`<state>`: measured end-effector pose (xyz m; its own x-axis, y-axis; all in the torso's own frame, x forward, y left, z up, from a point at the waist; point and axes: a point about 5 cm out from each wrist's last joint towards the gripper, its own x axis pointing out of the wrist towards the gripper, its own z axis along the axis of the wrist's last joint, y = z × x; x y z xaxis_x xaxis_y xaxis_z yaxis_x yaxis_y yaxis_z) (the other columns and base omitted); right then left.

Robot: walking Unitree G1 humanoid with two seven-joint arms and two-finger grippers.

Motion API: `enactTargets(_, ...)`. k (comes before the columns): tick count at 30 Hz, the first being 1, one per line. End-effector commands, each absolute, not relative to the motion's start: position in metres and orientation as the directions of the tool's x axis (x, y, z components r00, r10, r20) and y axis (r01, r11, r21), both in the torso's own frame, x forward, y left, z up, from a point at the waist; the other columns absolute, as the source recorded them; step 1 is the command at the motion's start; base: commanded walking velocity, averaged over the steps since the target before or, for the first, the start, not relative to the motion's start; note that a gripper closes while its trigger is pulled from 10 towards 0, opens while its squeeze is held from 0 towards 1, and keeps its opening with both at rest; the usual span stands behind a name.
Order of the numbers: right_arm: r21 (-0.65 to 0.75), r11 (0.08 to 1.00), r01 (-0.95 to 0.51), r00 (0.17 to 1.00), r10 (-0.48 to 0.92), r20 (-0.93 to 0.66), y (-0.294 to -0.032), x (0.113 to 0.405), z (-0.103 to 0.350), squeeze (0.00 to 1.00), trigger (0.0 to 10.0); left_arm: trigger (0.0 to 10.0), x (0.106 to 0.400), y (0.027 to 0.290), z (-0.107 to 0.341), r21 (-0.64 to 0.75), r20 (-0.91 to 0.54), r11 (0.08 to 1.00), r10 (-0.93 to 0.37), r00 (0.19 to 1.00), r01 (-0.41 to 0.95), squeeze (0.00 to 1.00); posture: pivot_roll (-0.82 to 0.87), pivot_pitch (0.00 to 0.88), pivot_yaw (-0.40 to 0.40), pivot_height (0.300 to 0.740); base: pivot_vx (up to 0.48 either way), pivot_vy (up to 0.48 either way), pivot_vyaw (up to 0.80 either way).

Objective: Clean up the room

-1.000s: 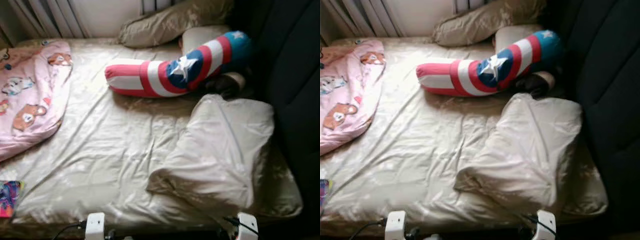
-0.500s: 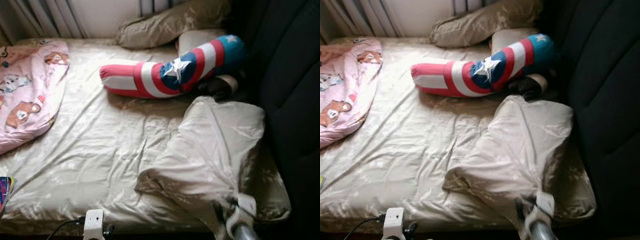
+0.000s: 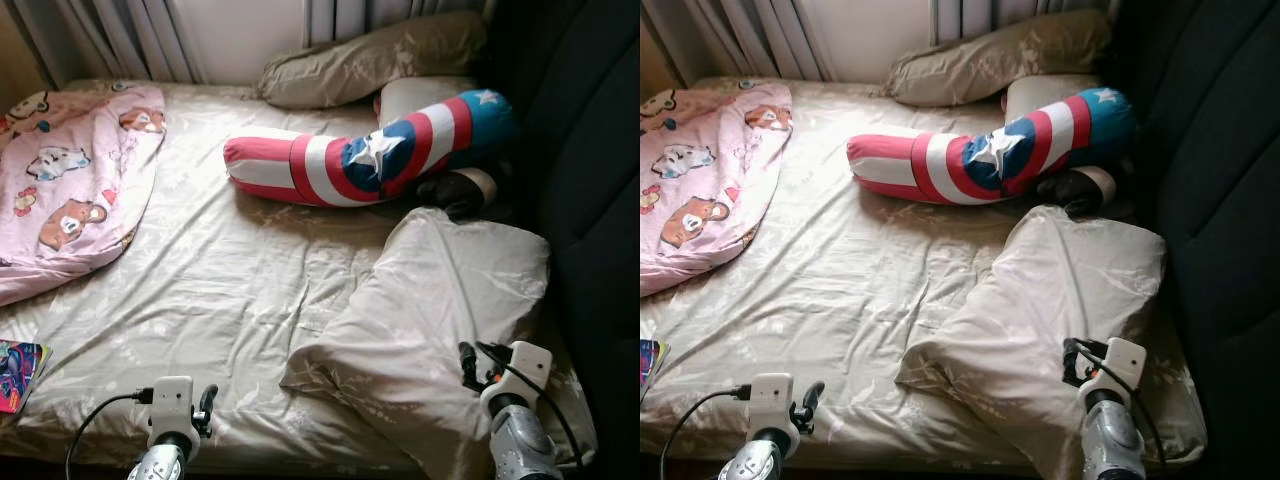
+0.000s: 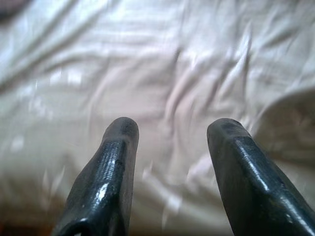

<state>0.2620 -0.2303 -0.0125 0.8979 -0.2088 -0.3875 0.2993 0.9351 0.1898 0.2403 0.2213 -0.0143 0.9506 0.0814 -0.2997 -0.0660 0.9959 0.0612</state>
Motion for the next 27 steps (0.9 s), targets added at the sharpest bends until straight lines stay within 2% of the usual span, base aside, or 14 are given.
enactTargets(1, 0.183, 0.936, 0.3, 0.887, -0.203, -0.415, -0.229, 0.254, -0.02, 0.0, 10.0, 10.0, 0.247, 0.219, -0.006, 0.05, -0.253, 0.997, 0.068, 0.965, -0.057, 0.0, 0.07, 0.079, -0.037, 0.72, 0.0, 0.0, 0.0)
enactTargets(7, 0.186, 0.9, 0.395, 0.854, -0.285, -0.435, -0.234, 0.243, -0.027, 0.0, 10.0, 10.0, 0.267, 0.208, 0.013, 0.042, -0.167, 0.999, 0.029, 0.986, -0.022, 0.0, 0.05, 0.126, -0.024, 0.72, 0.0, 0.0, 0.0)
enactTargets(14, 0.203, 0.911, 0.36, 0.86, -0.239, -0.451, -0.217, 0.244, -0.03, 0.0, 10.0, 10.0, 0.274, 0.201, 0.022, 0.038, -0.135, 0.999, 0.004, 0.991, 0.001, 0.0, 0.06, 0.159, -0.02, 0.72, 0.0, 0.0, 0.0)
enactTargets(24, 0.209, 0.92, 0.333, 0.867, -0.212, -0.45, -0.21, 0.25, -0.029, 0.0, 10.0, 10.0, 0.271, 0.202, 0.021, 0.046, -0.143, 0.999, 0.011, 0.99, -0.004, 0.0, 0.07, 0.168, -0.026, 0.72, 0.0, -0.368, 0.0)
enactTargets(27, 0.21, 0.923, 0.321, 0.869, -0.2, -0.452, -0.209, 0.25, -0.029, 0.0, 10.0, 10.0, 0.271, 0.203, 0.021, 0.044, -0.145, 0.999, 0.015, 0.989, -0.008, 0.0, 0.07, 0.17, -0.028, 0.72, 0.0, 0.0, 0.0)
